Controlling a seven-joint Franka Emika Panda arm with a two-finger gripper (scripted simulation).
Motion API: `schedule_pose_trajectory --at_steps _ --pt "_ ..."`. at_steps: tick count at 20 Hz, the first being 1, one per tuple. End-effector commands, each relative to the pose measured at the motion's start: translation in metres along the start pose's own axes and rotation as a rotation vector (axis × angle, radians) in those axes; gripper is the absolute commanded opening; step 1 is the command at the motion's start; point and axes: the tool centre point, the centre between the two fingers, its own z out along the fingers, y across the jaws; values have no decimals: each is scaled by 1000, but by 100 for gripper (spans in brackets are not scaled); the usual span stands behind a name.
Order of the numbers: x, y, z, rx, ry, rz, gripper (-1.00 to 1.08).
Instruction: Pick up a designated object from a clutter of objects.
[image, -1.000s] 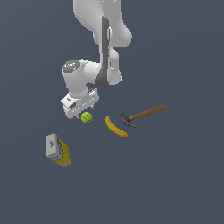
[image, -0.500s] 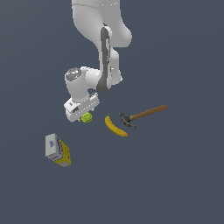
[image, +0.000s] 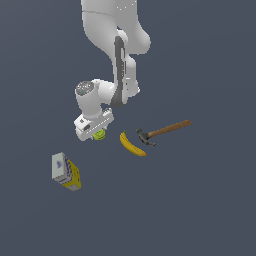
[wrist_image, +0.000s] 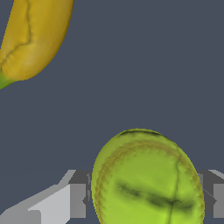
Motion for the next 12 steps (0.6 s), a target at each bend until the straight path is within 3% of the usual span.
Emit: schedule_pose_trajectory --at_steps 1,12 --pt "0 -1 1 2 -1 -1 -100" --pt "2 -2 -5 0 0 0 -100"
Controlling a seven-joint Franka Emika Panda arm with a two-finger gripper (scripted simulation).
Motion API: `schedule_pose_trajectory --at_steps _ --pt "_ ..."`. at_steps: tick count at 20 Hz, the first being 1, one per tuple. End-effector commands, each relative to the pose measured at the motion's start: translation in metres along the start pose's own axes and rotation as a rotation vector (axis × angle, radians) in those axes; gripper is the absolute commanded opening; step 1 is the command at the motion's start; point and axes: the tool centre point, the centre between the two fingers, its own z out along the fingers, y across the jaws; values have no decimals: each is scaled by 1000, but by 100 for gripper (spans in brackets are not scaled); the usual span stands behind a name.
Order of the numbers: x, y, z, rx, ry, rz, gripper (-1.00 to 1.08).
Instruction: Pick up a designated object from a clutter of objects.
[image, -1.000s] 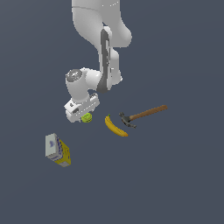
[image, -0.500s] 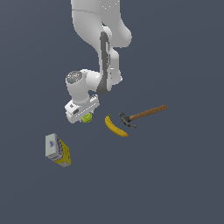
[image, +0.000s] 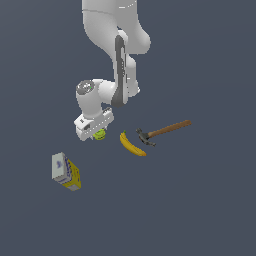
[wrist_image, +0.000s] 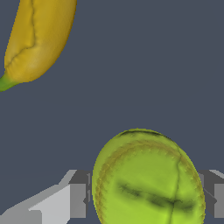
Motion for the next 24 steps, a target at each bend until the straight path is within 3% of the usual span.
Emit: schedule_pose_trajectory --at_steps 1,11,24 --pt "2 -1 -5 -2 1 0 -100" --pt "24 -17 -51 -1 0 0 -100" --pt "74 -55 -161 -3 -3 0 -100"
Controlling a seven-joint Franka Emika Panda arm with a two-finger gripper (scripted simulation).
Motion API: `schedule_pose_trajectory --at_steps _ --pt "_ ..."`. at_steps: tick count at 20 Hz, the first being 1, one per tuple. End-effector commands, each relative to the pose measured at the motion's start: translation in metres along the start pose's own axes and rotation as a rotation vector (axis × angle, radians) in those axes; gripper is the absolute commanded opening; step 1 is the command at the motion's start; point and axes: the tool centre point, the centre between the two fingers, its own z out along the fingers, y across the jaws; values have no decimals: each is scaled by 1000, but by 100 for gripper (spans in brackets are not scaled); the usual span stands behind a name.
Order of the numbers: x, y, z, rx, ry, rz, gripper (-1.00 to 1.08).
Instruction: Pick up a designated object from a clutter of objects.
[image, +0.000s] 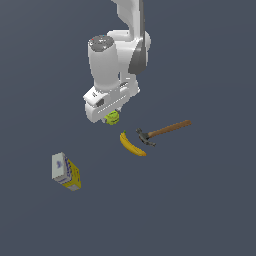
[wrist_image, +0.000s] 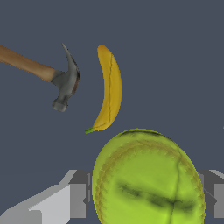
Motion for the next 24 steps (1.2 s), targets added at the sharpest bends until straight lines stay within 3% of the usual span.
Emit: schedule_pose_trajectory --at_steps 1,14,24 --pt "10 -8 -23 -1 0 0 -100" --pt "63 -43 -132 1 1 -1 -100" --pt "85 -54 -174 2 2 -2 -100"
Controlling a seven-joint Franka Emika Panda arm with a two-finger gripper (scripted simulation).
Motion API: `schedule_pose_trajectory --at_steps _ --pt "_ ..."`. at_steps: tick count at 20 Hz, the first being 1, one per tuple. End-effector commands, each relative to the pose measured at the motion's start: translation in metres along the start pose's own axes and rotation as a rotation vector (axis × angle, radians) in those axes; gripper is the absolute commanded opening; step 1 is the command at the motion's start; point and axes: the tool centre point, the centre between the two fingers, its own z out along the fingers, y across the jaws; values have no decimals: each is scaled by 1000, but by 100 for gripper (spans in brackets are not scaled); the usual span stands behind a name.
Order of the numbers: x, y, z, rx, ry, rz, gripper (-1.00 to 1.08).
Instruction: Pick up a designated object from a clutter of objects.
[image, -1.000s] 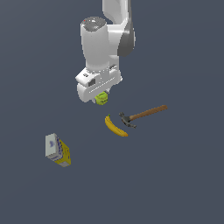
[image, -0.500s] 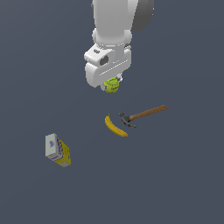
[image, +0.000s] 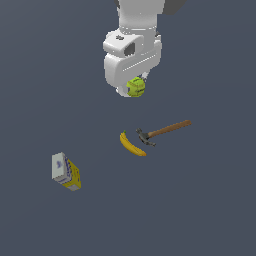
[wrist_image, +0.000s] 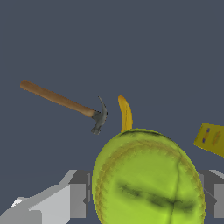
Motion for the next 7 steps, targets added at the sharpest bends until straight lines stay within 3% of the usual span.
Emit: schedule_pose_trajectory --at_steps 1,7 --pt "3 -1 -6 0 1 1 -100" --pt "4 0 -6 0 1 1 -100"
